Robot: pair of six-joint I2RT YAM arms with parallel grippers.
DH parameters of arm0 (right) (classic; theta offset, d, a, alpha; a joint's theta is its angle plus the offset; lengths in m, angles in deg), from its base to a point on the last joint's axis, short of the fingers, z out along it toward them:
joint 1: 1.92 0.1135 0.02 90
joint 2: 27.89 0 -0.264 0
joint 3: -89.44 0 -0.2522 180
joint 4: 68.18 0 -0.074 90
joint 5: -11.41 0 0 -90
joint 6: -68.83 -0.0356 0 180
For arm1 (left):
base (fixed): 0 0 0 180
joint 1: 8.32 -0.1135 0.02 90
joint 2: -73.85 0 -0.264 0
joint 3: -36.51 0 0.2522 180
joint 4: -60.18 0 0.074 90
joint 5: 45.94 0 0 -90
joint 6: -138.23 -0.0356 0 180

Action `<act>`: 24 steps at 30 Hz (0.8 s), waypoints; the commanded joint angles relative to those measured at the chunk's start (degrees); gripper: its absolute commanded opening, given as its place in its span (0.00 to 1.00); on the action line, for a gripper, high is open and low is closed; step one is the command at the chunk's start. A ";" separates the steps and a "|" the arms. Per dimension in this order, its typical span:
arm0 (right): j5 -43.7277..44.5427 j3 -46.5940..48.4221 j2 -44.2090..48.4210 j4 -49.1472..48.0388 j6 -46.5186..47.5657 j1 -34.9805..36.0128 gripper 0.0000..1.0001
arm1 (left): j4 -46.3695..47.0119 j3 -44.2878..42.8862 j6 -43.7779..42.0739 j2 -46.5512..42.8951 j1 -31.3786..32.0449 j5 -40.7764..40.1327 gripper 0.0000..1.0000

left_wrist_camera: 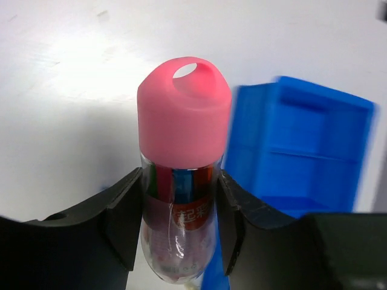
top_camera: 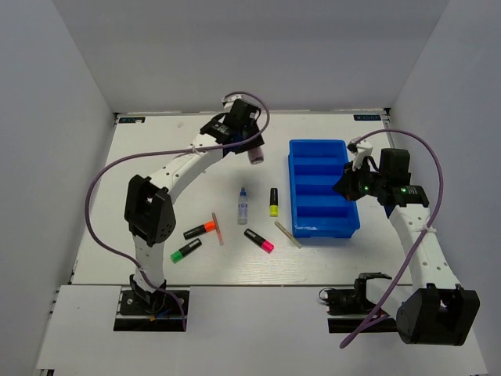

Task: Sort the stationery into containers
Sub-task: Pick up the stationery from the center of the board, then place the stationery at the center of the board.

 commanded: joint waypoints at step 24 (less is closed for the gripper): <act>-2.17 -0.37 -2.55 -0.51 0.32 -1.96 0.00 | 50.79 -6.17 -41.68 12.78 3.36 45.37 0.00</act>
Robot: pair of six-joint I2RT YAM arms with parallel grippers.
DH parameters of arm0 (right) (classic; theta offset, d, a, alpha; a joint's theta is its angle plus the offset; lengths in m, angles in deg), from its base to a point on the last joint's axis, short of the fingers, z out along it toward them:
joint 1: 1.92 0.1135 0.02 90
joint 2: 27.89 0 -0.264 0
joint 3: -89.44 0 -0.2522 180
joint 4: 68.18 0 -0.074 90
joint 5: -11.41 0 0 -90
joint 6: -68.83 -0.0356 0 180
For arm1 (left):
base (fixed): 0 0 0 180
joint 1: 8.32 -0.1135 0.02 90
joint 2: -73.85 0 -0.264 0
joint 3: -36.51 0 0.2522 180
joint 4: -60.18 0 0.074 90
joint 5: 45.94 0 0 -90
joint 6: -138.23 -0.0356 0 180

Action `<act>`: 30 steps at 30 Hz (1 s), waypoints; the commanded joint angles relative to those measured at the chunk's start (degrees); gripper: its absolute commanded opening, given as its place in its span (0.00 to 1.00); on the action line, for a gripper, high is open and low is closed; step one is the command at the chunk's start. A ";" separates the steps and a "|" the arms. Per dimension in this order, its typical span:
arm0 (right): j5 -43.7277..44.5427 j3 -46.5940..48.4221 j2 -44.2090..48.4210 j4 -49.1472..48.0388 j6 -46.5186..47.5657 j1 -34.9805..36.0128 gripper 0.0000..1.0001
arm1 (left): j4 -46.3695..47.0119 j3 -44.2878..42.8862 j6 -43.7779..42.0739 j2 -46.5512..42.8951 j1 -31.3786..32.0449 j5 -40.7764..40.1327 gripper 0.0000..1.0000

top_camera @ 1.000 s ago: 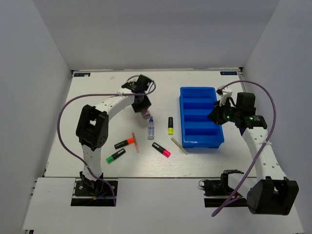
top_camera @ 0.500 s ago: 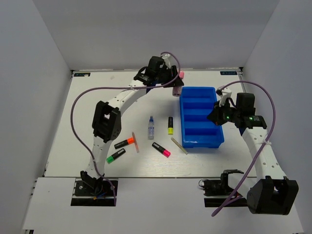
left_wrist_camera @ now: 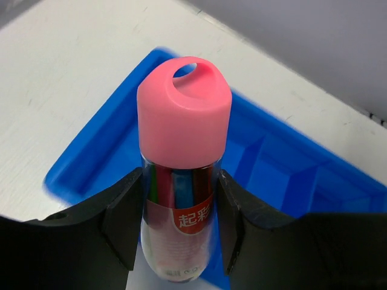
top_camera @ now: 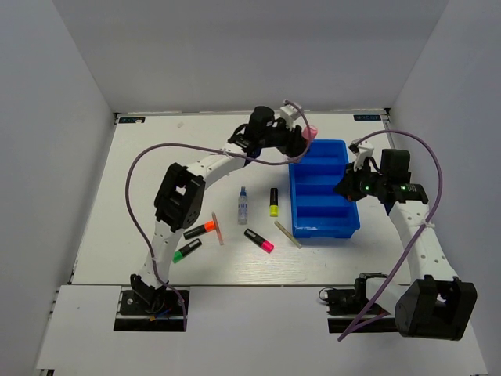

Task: Sort the stationery into containers
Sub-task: Place the stationery at the center of the board.

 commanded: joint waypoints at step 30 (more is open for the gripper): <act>-4.15 0.44 -3.00 0.54 1.16 -3.20 0.00 | 19.84 -8.42 -5.05 9.77 4.80 -15.29 0.00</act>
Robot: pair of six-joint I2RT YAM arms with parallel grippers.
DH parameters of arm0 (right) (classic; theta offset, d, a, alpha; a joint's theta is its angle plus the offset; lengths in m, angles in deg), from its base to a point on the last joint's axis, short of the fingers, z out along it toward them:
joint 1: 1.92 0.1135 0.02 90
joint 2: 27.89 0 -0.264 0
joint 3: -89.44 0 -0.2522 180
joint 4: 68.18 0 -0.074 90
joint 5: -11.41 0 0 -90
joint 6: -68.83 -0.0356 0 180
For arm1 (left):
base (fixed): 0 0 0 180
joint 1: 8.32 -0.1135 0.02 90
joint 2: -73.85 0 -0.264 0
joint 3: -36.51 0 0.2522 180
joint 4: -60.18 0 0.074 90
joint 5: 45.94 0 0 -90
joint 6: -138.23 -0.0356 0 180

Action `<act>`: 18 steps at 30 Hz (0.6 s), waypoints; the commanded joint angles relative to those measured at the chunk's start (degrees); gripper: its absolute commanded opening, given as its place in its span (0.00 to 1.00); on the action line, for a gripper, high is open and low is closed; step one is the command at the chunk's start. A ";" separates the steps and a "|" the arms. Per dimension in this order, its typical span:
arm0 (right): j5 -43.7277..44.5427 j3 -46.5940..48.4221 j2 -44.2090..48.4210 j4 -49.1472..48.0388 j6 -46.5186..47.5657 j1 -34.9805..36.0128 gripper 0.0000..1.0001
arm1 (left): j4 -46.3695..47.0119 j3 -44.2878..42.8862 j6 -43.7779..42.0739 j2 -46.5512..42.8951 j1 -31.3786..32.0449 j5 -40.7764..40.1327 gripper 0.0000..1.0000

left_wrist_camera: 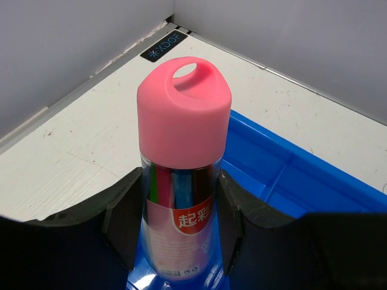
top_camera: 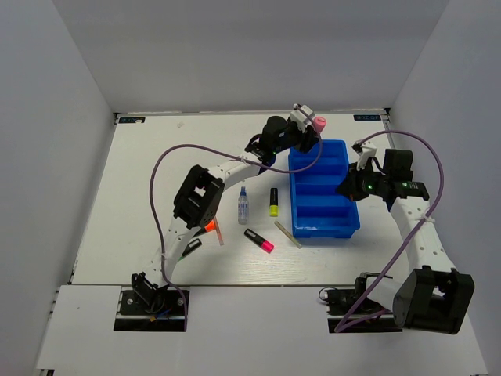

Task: Sort the stationery into containers
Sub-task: Place the stationery at the center of the board.

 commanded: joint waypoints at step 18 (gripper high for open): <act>-6.43 0.53 -0.36 1.36 1.05 -3.00 0.01 | -0.19 -2.58 1.52 0.76 0.27 -3.35 0.11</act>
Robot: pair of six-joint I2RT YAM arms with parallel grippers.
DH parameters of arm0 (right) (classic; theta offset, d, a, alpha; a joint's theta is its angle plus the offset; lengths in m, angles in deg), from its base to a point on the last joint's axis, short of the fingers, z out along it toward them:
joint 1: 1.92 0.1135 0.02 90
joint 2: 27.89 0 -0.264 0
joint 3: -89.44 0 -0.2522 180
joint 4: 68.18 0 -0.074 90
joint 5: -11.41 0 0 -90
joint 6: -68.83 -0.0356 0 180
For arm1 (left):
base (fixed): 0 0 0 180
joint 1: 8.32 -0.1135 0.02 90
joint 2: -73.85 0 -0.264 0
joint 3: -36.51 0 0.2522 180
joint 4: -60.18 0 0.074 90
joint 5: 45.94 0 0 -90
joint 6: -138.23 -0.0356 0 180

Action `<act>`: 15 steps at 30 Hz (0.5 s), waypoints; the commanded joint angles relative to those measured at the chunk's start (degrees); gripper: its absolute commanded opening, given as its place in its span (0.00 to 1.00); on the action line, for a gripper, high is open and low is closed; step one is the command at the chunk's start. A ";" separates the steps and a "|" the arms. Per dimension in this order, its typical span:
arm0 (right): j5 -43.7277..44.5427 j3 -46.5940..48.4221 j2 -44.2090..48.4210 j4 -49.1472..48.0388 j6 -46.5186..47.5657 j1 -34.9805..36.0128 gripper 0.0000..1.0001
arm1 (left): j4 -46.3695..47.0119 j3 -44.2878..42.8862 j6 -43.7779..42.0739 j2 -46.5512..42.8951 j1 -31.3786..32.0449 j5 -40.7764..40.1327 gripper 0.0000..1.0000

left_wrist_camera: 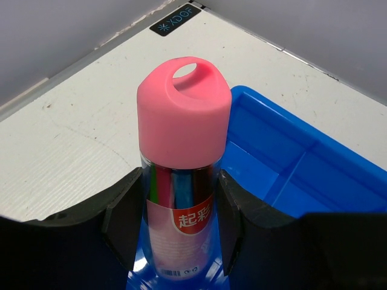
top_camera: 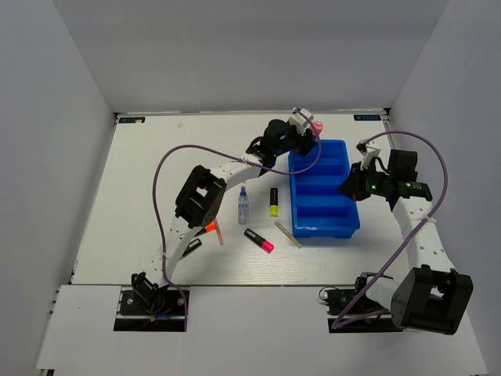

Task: Sort the stationery into containers
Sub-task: Place the stationery at the center of the board.

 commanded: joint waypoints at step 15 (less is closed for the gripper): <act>-4.28 0.62 -0.40 1.58 1.07 -1.65 0.08 | -0.36 -2.47 1.52 -1.14 0.16 -2.03 0.63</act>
